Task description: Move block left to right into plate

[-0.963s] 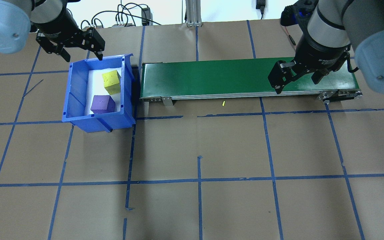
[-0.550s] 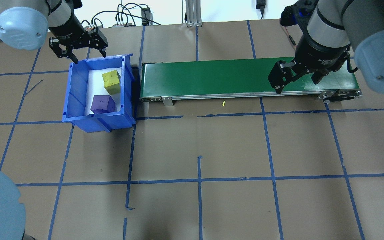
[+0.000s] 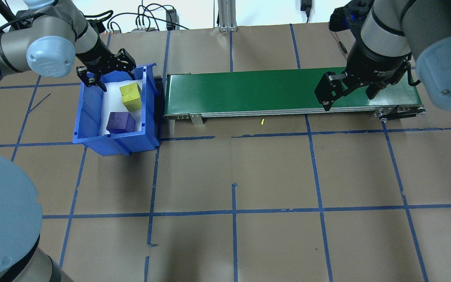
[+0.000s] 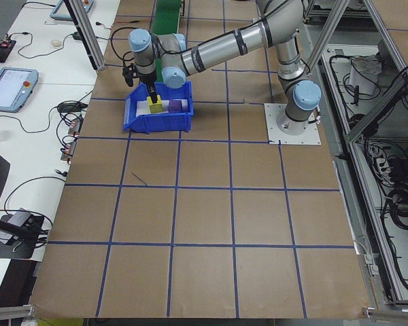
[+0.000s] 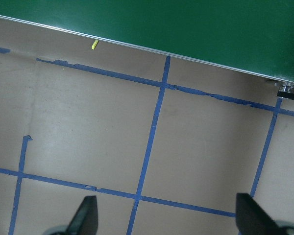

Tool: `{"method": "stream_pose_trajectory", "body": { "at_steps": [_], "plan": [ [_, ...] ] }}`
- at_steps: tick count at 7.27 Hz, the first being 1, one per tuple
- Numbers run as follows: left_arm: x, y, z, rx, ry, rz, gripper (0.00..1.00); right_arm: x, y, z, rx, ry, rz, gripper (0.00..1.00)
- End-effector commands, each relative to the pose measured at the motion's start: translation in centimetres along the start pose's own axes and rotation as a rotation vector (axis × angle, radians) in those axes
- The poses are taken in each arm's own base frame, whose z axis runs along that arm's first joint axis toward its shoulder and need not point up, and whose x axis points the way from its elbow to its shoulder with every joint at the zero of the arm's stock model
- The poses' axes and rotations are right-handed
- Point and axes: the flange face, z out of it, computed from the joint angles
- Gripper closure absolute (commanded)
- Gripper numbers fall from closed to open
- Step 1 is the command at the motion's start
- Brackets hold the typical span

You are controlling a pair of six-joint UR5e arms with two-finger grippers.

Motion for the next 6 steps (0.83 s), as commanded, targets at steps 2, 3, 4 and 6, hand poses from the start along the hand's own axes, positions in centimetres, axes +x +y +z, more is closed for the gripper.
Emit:
{"method": "stream_pose_trajectory", "body": {
  "at_steps": [2, 3, 4, 6],
  "plan": [
    [-0.5, -1.2, 3.4, -0.019, 0.035, -0.110, 0.00, 0.0, 0.0, -0.1, 0.001, -0.001, 0.000, 0.00],
    [-0.7, -0.9, 4.2, -0.035, 0.026, -0.125, 0.01, 0.0, 0.1, -0.2, 0.003, 0.000, 0.000, 0.00],
    [-0.8, -0.5, 4.9, -0.048, 0.029, -0.130, 0.09, 0.0, 0.1, -0.2, 0.003, 0.000, 0.000, 0.00],
    [-1.0, -0.9, 6.8, -0.064, 0.024, -0.128, 0.73, 0.0, 0.1, -0.3, 0.004, 0.000, 0.000, 0.00]
  ]
}}
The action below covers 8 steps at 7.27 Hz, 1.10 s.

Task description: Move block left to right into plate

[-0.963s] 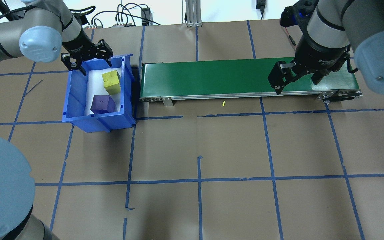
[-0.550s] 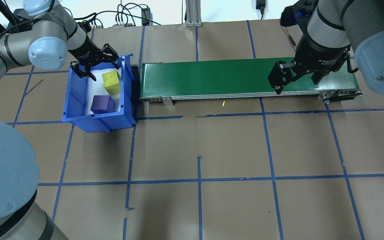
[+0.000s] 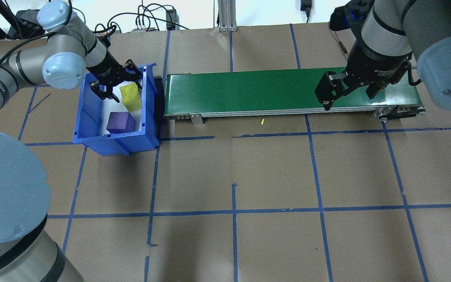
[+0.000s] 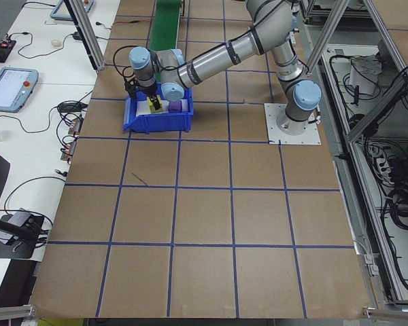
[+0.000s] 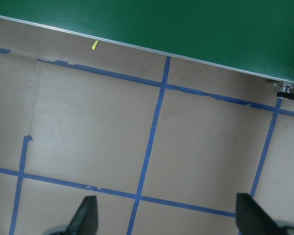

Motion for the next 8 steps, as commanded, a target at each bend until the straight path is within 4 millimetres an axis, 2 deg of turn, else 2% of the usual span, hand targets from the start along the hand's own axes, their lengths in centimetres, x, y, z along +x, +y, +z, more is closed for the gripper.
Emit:
{"method": "stream_pose_trajectory", "body": {
  "at_steps": [1, 2, 3, 4, 5, 6, 7, 8],
  "plan": [
    [0.1, -0.6, 0.4, 0.002, 0.001, -0.002, 0.80, 0.0, 0.1, 0.0, -0.003, -0.001, 0.000, 0.00],
    [0.1, -0.6, -1.5, 0.033, 0.007, 0.001, 0.80, 0.0, 0.1, 0.1, -0.005, 0.000, -0.002, 0.00],
    [0.2, -0.8, -4.8, 0.085, 0.019, 0.016, 0.80, 0.0, 0.1, 0.0, -0.002, 0.000, -0.002, 0.00],
    [0.7, -0.2, -8.5, 0.126, 0.030, 0.023, 0.80, 0.0, 0.0, -0.1, 0.001, 0.000, -0.001, 0.00],
    [0.7, 1.1, -10.7, 0.124, 0.029, 0.025, 0.80, 0.0, 0.0, -0.1, 0.001, 0.000, -0.001, 0.00],
    [1.1, 2.9, -11.7, 0.094, 0.016, 0.044, 0.80, 0.0, 0.1, 0.0, -0.001, 0.001, -0.002, 0.00],
    [3.4, 5.3, -12.7, 0.088, 0.012, 0.150, 0.81, 0.0, 0.1, 0.0, 0.000, 0.000, -0.002, 0.00],
    [5.8, 7.3, -12.6, 0.075, 0.002, 0.288, 0.81, 0.0, 0.1, 0.0, -0.001, 0.001, -0.002, 0.00]
  ]
}}
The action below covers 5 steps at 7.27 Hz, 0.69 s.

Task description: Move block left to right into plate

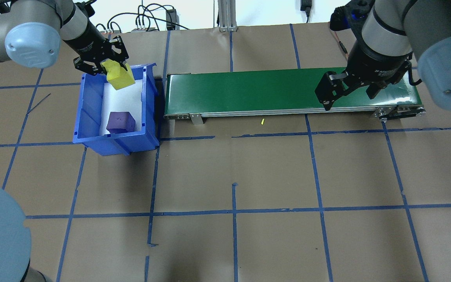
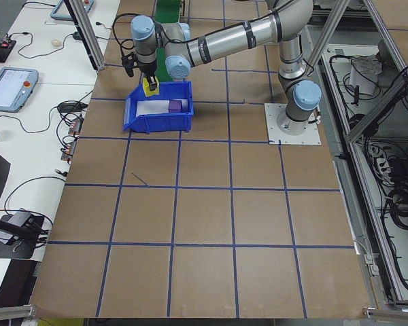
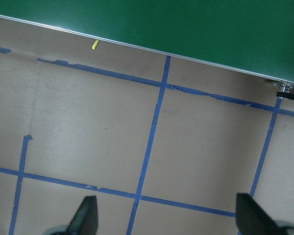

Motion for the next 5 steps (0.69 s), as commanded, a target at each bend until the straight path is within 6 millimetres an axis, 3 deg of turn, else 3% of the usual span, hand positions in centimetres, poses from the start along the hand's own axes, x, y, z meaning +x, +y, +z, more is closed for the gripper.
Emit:
{"method": "stream_pose_trajectory", "body": {
  "at_steps": [1, 3, 5],
  "plan": [
    [5.6, 3.5, 0.6, -0.025, -0.013, 0.227, 0.81, 0.0, 0.0, 0.0, 0.000, 0.001, 0.000, 0.00],
    [9.7, 4.5, 3.9, 0.001, -0.035, 0.312, 0.81, 0.0, 0.0, 0.0, 0.000, 0.001, 0.000, 0.00],
    [11.5, 4.3, 7.4, 0.012, -0.032, 0.345, 0.81, 0.0, 0.0, 0.0, 0.000, 0.001, 0.000, 0.00]
  ]
}}
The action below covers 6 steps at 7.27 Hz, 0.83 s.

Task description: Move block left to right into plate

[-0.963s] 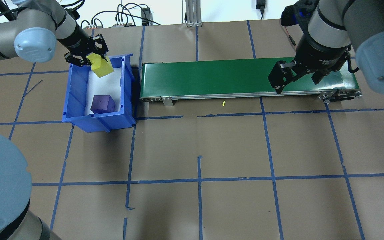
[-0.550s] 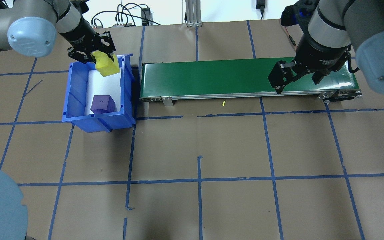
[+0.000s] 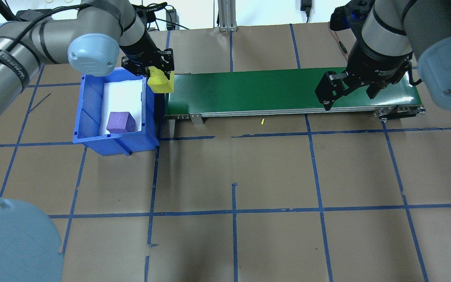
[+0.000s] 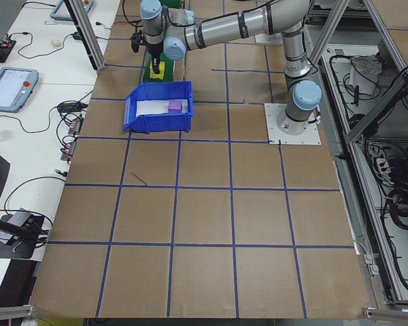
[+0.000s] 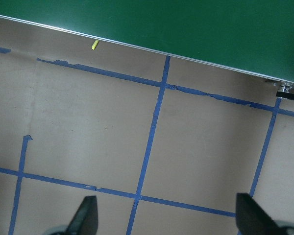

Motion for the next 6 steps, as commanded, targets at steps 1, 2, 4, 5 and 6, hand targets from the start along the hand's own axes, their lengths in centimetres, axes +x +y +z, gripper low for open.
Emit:
{"method": "stream_pose_trajectory", "body": {
  "at_steps": [1, 2, 4, 5, 6],
  "plan": [
    [1.5, -0.3, 2.4, 0.006, 0.001, 0.027, 0.81, 0.0, 0.0, 0.1, -0.003, -0.001, 0.000, 0.00],
    [2.6, 0.0, 2.7, 0.000, 0.000, 0.043, 0.80, 0.0, 0.0, 0.1, -0.002, 0.000, 0.000, 0.00],
    [4.3, 0.0, 5.1, 0.004, 0.002, 0.069, 0.75, 0.0, 0.0, 0.1, -0.001, -0.002, 0.000, 0.00],
    [4.4, 0.0, 5.6, 0.003, 0.002, 0.072, 0.73, 0.0, 0.1, 0.1, -0.003, -0.002, 0.000, 0.00],
    [4.3, 0.2, 6.3, -0.011, 0.000, 0.070, 0.59, 0.0, 0.1, 0.2, -0.007, -0.003, 0.001, 0.00]
  ]
}}
